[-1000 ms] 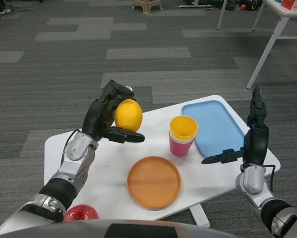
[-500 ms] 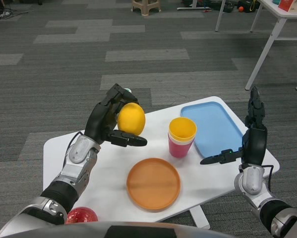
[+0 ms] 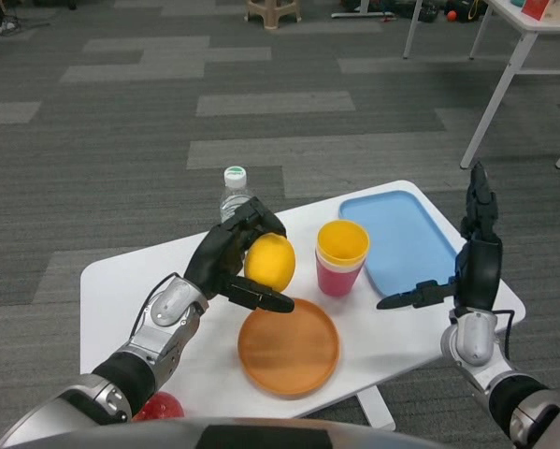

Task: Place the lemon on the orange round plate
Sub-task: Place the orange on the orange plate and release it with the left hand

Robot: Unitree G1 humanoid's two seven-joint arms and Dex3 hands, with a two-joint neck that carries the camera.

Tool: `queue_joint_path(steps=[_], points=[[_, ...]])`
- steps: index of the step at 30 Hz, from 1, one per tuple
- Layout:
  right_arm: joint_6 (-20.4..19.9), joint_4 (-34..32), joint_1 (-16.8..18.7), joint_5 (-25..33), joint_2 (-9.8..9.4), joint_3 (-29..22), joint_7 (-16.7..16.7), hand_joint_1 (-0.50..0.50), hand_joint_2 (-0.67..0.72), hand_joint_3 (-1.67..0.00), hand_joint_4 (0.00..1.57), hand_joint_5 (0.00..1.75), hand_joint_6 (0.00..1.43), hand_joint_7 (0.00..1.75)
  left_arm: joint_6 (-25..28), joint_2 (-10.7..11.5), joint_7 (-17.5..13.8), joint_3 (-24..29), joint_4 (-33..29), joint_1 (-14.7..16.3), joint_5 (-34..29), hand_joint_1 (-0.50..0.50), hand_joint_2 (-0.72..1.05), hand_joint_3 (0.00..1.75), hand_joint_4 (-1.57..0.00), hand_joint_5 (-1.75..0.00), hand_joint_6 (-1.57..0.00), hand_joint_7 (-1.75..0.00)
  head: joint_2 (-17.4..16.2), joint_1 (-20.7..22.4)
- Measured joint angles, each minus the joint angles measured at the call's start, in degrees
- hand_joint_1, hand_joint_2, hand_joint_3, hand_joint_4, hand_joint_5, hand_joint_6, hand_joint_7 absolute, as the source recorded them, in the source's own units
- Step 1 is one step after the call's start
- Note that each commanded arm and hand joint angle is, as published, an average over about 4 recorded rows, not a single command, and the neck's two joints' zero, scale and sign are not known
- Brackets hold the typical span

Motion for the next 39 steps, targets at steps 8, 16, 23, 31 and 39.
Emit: queue_joint_path(steps=[8,16,23,31,39], points=[[0.00,0.05,0.10,-0.01,0.07,-0.01,0.01,-0.12,0.28,0.00,0.34,0.00,0.00,0.00,6.45,0.01,-0.03,-5.82,8.50,-2.71,-0.85,0.50,0.43,0.09,0.00,-1.75,-0.48,-1.68,-0.49,-0.21],[0.00,0.14,0.15,0.00,0.07,-0.02,0.01,-0.12,0.28,0.00,0.34,0.00,0.00,0.00,11.16,0.10,-0.08,-12.23,11.89,-5.19,-1.13,0.50,0.43,0.09,0.00,-1.75,-0.51,-1.68,-0.85,-0.21],[0.00,0.16,0.15,0.01,0.07,-0.02,0.01,-0.12,0.28,0.00,0.34,0.00,0.00,0.00,11.67,0.22,-0.10,-15.12,12.68,-6.49,-1.16,0.50,0.47,0.09,0.00,-1.75,-0.46,-1.66,-0.76,0.09],[0.00,0.17,0.15,0.01,0.07,-0.02,0.01,-0.12,0.28,0.00,0.36,0.00,0.00,0.00,11.67,0.22,-0.10,-15.35,12.86,-6.54,-1.13,0.50,0.60,0.09,0.00,-1.69,-0.22,-1.41,-0.73,0.12],[0.00,0.18,0.15,0.00,0.07,-0.02,0.01,-0.12,0.28,0.00,0.34,0.00,0.00,0.00,10.56,0.24,0.10,-15.41,13.21,-6.55,-1.04,0.50,0.69,0.09,0.00,-1.67,-0.20,-1.06,-0.81,0.18]])
